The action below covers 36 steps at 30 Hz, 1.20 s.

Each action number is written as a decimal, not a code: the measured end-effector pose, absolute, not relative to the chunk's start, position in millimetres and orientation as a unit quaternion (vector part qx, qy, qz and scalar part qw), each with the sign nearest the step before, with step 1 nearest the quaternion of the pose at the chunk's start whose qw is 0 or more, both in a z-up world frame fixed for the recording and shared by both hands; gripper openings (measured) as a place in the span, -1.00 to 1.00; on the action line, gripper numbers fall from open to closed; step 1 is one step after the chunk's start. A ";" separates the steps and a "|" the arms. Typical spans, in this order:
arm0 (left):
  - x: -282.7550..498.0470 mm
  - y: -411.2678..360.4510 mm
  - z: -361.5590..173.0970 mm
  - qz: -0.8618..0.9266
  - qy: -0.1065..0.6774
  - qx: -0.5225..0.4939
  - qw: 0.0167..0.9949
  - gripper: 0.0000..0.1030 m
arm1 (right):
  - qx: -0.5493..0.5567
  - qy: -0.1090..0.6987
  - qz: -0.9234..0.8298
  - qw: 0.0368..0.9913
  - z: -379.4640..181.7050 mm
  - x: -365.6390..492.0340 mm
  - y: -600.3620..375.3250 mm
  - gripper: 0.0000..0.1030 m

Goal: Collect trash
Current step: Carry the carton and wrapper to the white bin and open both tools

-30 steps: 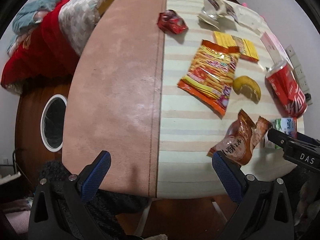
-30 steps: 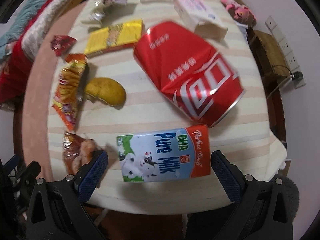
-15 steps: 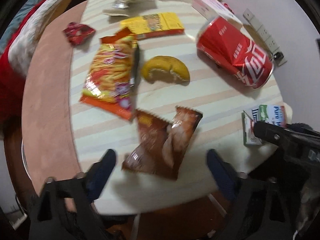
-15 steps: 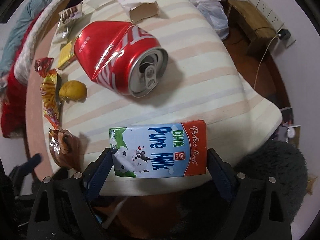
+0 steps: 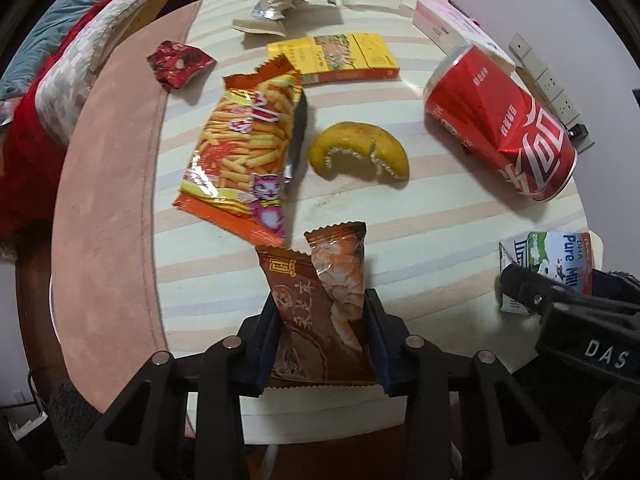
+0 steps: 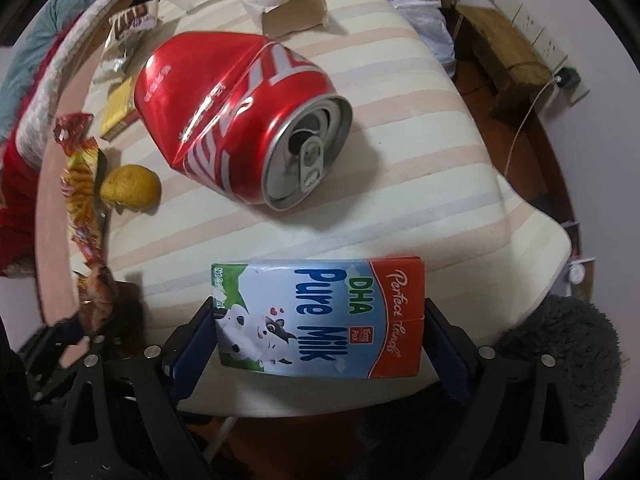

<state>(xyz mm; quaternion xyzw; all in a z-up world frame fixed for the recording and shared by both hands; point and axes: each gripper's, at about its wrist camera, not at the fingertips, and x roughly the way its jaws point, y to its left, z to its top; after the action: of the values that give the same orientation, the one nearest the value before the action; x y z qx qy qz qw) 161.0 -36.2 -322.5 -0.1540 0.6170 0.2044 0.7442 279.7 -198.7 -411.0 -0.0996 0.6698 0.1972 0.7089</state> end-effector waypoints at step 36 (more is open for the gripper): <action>-193.7 367.1 -291.5 0.437 0.415 -0.424 0.676 -0.31 | -0.243 0.566 0.530 0.582 -321.9 13.3 239.2 0.83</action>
<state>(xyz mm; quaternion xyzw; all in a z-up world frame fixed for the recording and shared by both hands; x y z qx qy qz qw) -193.7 367.1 -291.5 -0.4237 0.4151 0.4366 0.6764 13.3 239.2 -321.9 -0.2430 0.5662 0.5303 0.5823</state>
